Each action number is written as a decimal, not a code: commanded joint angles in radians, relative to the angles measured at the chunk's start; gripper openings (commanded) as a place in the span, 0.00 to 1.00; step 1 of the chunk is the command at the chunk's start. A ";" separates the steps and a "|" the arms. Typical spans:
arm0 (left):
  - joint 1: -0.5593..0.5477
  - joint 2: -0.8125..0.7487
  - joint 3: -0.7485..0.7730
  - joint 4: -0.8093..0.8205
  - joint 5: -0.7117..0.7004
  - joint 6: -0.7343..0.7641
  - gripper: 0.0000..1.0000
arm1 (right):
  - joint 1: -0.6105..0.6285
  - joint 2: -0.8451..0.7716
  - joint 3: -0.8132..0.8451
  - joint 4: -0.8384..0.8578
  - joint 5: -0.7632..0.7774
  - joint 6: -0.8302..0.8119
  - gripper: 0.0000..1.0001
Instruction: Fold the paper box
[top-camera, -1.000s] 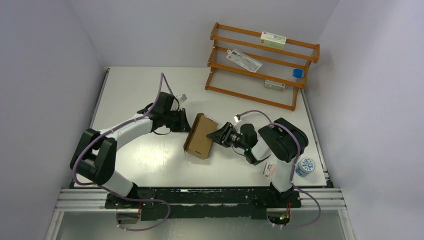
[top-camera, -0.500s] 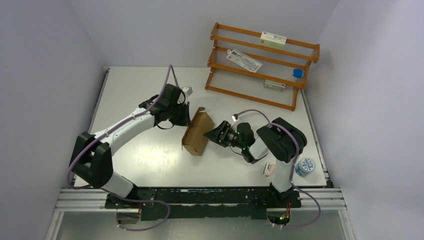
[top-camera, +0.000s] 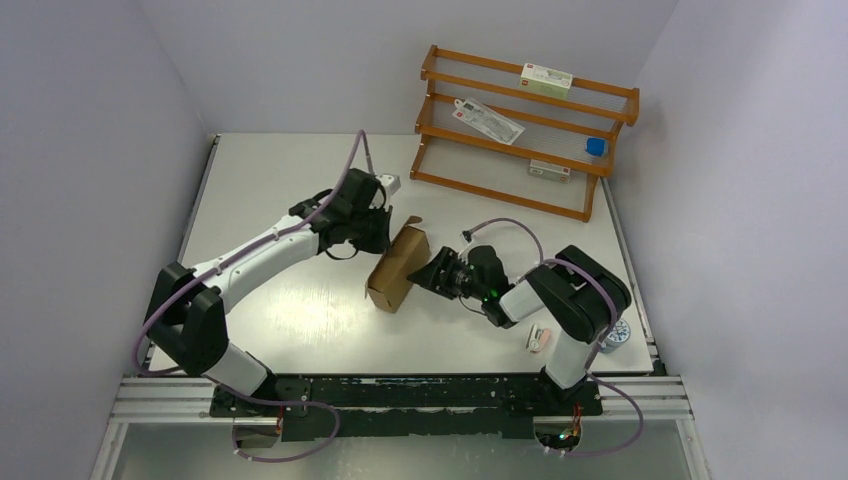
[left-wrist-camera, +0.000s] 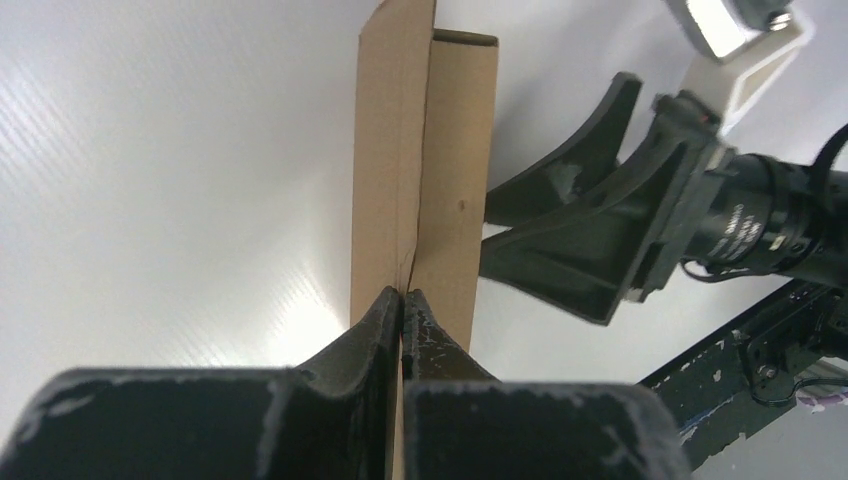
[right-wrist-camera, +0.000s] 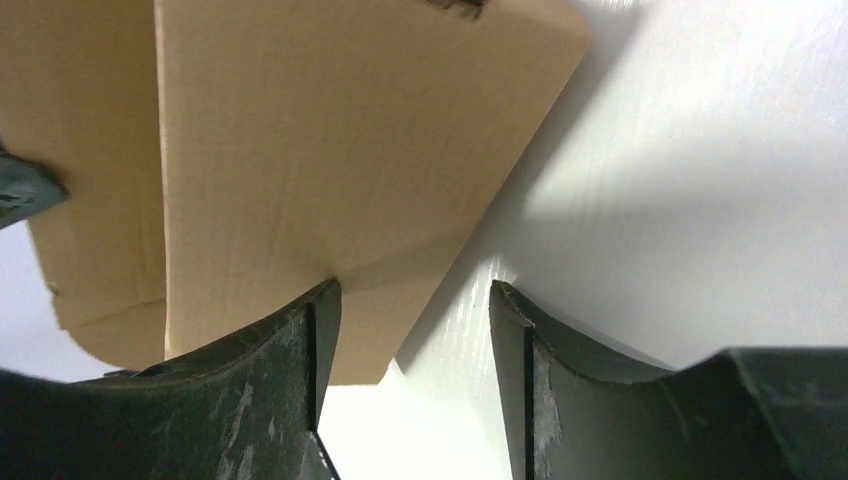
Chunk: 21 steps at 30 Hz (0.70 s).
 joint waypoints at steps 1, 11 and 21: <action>-0.071 0.032 0.073 -0.034 -0.041 0.032 0.05 | 0.056 -0.039 0.014 -0.147 0.073 -0.053 0.60; -0.126 0.065 0.097 -0.065 -0.108 0.117 0.07 | 0.166 -0.046 0.043 -0.150 0.163 -0.057 0.59; -0.126 0.125 0.134 -0.097 -0.214 0.184 0.10 | 0.264 -0.012 0.140 -0.161 0.245 -0.094 0.59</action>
